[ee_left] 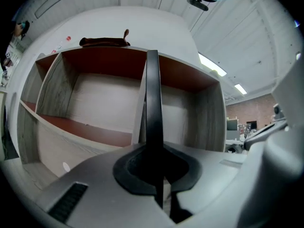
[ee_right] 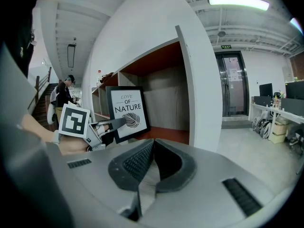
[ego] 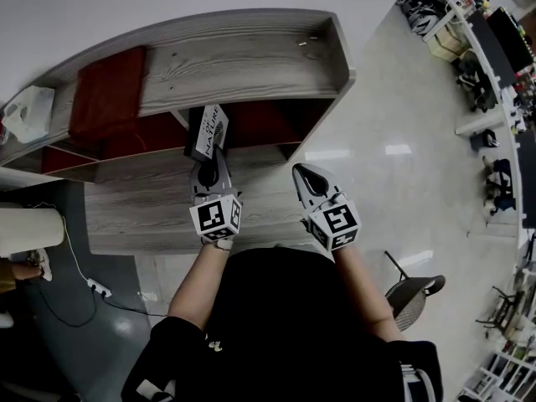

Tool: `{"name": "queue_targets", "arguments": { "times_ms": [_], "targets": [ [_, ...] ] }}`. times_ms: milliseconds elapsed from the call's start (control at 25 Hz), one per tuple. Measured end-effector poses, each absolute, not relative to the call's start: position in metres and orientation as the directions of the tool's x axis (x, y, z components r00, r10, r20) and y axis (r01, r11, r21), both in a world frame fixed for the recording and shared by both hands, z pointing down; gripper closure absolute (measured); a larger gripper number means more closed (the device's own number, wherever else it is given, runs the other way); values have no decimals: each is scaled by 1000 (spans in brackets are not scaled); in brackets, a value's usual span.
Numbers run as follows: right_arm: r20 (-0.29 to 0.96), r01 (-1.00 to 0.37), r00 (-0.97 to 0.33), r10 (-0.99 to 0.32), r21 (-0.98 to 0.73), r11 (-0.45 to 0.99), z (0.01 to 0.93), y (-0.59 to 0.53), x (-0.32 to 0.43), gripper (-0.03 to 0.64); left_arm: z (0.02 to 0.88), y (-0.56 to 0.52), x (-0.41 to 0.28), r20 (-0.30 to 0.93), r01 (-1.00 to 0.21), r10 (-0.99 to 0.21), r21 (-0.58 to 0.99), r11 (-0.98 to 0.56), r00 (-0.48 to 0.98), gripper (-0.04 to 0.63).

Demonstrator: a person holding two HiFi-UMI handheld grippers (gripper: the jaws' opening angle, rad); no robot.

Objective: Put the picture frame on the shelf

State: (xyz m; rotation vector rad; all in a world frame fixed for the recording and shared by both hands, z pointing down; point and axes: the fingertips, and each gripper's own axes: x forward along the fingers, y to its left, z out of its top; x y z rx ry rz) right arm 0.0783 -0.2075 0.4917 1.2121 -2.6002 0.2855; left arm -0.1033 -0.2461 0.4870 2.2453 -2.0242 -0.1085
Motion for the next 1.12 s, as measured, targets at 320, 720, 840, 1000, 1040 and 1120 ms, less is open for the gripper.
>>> {"name": "queue_targets", "arguments": {
  "times_ms": [320,720,840,1000,1040,1120],
  "targets": [
    [318,-767,-623,-715,-66,639,493,-203,79,620,487,-259,-102,27,-985,-999,173,-22,27,577],
    [327,-771,-616,-717,-65,633,496,-201,87,620,487,-274,-101,35,-978,-996,191,86,-81,577],
    [328,-774,-613,-719,-66,630,497,-202,91,620,487,-280,-101,36,-974,-995,204,99,-94,577],
    [328,-775,-612,-720,-68,628,497,-203,94,620,487,-285,-100,38,-971,-993,208,115,-109,577],
    [328,-775,-612,-720,-68,628,497,-203,94,620,487,-286,-100,37,-971,-993,208,117,-112,577],
    [328,-775,-612,-720,-68,628,498,-204,95,620,487,-288,-100,36,-970,-993,212,119,-114,577]
  ]
}}
